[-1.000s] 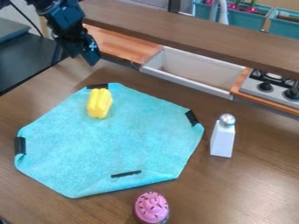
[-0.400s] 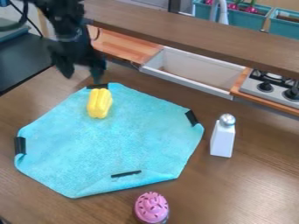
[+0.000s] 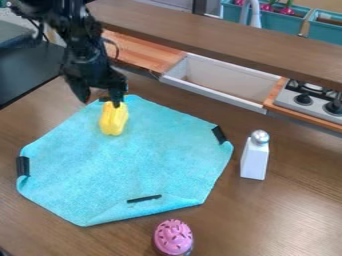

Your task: Move the yellow object from top left of the cloth to bottom right of the table

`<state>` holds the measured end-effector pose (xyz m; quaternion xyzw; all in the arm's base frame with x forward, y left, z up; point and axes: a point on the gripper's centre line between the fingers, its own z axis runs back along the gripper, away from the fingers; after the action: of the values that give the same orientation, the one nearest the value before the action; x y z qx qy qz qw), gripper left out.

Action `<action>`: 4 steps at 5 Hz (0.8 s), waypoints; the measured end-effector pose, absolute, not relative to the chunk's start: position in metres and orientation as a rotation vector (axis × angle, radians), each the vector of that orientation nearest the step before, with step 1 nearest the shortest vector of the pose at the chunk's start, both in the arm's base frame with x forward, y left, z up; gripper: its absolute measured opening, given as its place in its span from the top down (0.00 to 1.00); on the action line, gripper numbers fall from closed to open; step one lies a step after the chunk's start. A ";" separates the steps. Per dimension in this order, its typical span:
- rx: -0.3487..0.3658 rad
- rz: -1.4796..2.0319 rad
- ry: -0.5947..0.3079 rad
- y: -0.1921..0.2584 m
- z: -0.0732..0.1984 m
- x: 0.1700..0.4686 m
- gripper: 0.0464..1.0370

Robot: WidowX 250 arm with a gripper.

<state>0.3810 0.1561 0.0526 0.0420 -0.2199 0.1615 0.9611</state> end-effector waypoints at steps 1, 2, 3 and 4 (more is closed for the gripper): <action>0.033 0.357 -0.442 0.153 0.047 0.390 0.04; 0.024 0.372 -0.447 0.154 0.049 0.395 0.04; 0.035 0.391 -0.405 0.157 0.031 0.394 0.04; 0.056 0.404 -0.405 0.162 0.024 0.397 0.04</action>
<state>0.3974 0.1618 0.0241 0.0275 -0.1996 0.1994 0.9590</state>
